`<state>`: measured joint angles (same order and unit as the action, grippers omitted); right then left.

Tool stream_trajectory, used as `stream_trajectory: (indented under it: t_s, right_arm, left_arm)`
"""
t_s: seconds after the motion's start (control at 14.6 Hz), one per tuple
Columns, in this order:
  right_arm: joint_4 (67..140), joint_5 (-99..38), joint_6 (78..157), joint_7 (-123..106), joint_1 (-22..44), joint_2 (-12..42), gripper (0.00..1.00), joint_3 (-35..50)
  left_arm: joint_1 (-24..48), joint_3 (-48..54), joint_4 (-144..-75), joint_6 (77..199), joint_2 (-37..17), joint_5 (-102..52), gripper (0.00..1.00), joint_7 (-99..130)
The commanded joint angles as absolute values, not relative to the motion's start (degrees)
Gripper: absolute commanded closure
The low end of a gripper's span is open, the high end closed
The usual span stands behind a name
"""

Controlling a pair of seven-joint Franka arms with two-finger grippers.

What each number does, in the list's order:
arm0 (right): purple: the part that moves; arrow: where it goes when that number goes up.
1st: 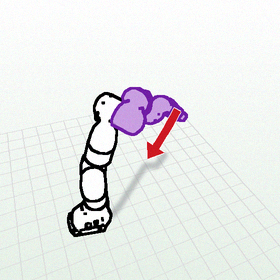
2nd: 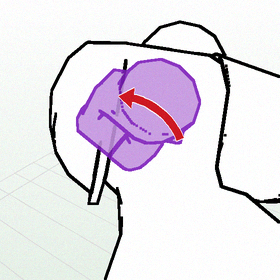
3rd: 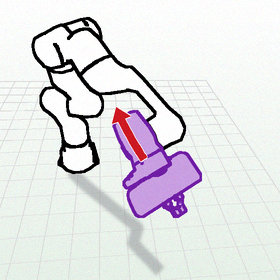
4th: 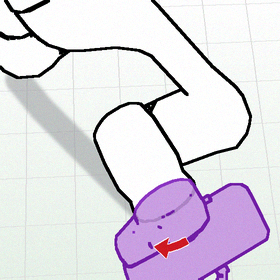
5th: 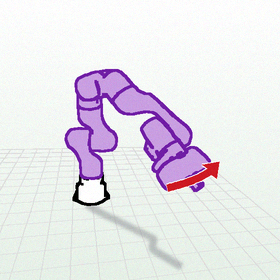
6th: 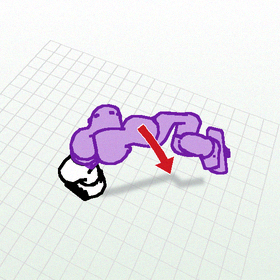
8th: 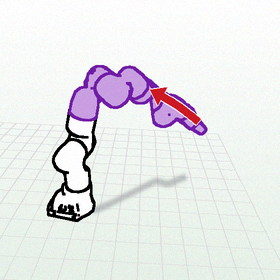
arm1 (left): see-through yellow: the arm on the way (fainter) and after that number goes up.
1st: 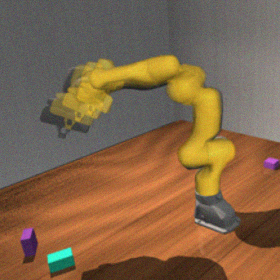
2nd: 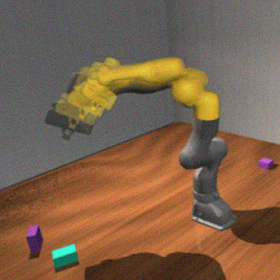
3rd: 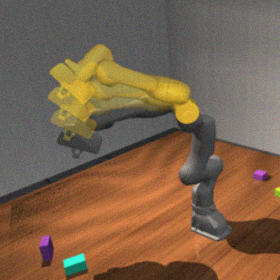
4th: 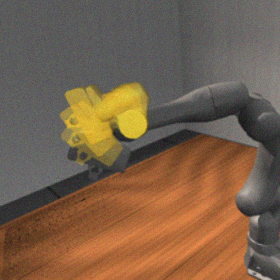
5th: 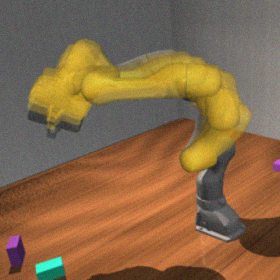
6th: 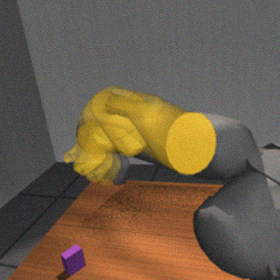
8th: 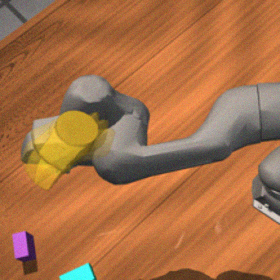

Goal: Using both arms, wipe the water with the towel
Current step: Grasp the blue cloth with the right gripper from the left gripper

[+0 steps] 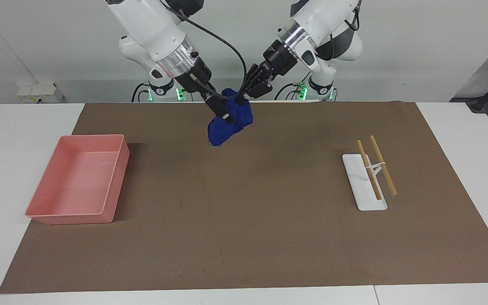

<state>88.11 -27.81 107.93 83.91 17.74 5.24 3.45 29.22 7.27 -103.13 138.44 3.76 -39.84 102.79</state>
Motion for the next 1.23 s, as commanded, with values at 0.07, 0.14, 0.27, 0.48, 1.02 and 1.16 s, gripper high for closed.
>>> stream_trajectory:
  t_s: [0.07, 0.14, 0.27, 0.48, 1.02, 1.16]
  right_arm:
    - [88.42, -28.04, 105.55, 84.29, 17.4, 4.75, 0.06, 3.34]
    - [88.42, -28.04, 106.6, 84.29, 17.32, 4.83, 0.21, 3.34]
    - [87.81, -28.04, 107.05, 83.76, 16.96, 5.18, 1.0, 3.25]
    - [87.71, -25.15, 107.05, 81.83, 17.14, 5.19, 1.0, 3.25]
    - [87.71, -22.76, 108.02, 79.02, 16.96, 5.1, 1.0, 2.99]
    - [87.8, -21.54, 110.2, 78.58, 16.53, 5.18, 1.0, 2.81]
  left_arm:
    - [30.15, 6.42, -103.62, 141.42, 3.87, -41.04, 1.0, 104.15]
    - [30.06, 6.42, -103.62, 141.42, 3.87, -41.04, 1.0, 104.15]
    - [29.97, 6.33, -103.71, 141.42, 3.87, -41.04, 1.0, 104.15]
    - [29.71, 6.33, -103.62, 141.33, 3.87, -41.04, 1.0, 104.32]
    - [29.88, 6.33, -103.27, 141.94, 3.87, -40.96, 1.0, 104.68]
    - [29.97, 6.33, -103.27, 142.21, 3.78, -40.87, 1.0, 104.42]
